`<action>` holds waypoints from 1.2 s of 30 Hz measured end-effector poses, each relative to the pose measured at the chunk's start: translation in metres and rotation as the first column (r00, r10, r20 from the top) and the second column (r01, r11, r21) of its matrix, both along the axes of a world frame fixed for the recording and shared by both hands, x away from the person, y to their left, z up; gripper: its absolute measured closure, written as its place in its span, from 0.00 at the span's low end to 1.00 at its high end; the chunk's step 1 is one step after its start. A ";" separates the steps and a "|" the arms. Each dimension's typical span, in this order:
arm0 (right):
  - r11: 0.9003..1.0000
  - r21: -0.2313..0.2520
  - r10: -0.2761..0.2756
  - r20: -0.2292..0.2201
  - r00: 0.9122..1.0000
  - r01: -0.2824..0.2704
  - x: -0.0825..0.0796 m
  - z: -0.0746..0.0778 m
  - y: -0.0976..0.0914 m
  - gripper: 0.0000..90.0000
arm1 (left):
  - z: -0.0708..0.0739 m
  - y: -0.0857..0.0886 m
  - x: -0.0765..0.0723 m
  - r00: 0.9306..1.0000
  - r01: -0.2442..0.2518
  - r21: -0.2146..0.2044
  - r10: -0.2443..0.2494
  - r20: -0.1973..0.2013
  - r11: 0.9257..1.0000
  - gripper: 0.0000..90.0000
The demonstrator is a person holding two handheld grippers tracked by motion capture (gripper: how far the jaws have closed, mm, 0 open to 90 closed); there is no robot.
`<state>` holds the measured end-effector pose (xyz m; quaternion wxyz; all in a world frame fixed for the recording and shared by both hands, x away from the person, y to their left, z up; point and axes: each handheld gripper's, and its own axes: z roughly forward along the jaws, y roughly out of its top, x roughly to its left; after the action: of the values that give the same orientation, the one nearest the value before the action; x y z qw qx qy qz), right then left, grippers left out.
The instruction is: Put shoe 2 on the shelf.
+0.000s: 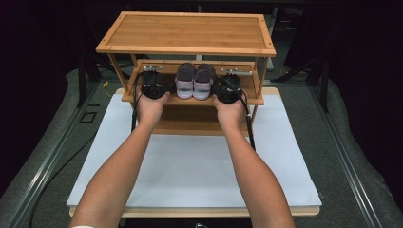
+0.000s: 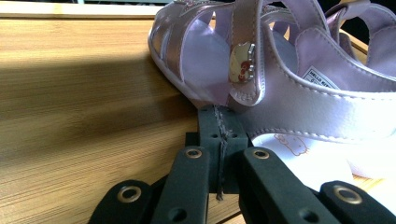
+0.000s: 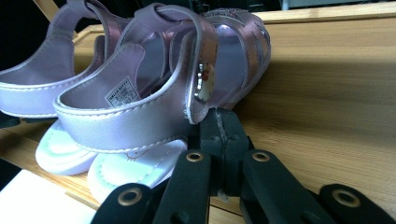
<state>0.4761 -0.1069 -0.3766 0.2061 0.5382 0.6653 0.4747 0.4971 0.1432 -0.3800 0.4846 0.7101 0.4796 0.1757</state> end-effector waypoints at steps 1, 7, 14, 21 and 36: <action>1.000 -0.002 0.002 -0.001 1.000 -0.002 0.000 0.000 0.000 1.00 | 0.000 0.000 0.000 1.000 0.000 -0.002 0.000 -0.001 1.000 1.00; 1.000 0.007 -0.022 0.007 1.000 0.022 -0.001 -0.002 0.000 1.00 | 0.000 0.000 0.000 1.000 -0.003 -0.001 0.003 0.000 1.000 1.00; 0.998 -0.033 -0.055 0.026 0.998 0.056 -0.005 -0.002 0.002 1.00 | 0.001 0.003 -0.003 1.000 -0.015 -0.009 0.015 0.011 1.000 0.99; 0.998 -0.046 -0.048 0.062 0.997 0.050 -0.016 0.005 -0.008 1.00 | 0.008 0.017 -0.018 1.000 -0.012 -0.017 0.012 0.026 1.000 0.98; 0.989 -0.145 0.063 0.136 0.989 -0.043 -0.083 0.026 -0.025 1.00 | 0.021 0.047 -0.078 0.990 0.119 -0.046 -0.116 0.077 0.992 0.97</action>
<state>0.3927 -0.1317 -0.3506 0.2773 0.4697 0.6952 0.4681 0.4190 0.1906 -0.3592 0.5295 0.7175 0.4229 0.1608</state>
